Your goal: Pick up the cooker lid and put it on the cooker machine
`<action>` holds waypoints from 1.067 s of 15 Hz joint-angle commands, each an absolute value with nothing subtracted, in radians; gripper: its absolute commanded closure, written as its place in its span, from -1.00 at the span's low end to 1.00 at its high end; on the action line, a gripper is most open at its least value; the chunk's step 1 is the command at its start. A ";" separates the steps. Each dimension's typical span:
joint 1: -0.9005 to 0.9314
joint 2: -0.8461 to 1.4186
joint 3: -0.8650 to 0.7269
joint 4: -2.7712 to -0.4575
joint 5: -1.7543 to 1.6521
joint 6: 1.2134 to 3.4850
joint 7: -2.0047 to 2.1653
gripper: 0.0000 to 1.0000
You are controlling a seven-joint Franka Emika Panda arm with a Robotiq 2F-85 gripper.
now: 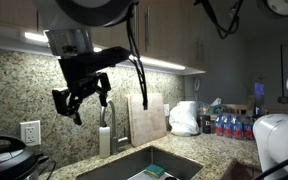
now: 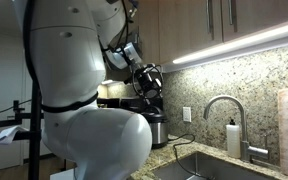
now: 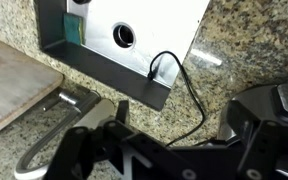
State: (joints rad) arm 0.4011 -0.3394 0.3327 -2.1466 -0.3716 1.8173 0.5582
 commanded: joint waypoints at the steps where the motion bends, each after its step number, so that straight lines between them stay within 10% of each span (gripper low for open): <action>1: 0.420 -0.585 0.276 -2.305 -0.256 1.772 0.492 -1.00; 16: 0.230 -1.003 0.085 -2.476 -0.149 1.735 0.172 -1.00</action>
State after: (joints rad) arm 0.3047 -1.0012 0.0443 -2.4770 -0.1961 1.7261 0.2211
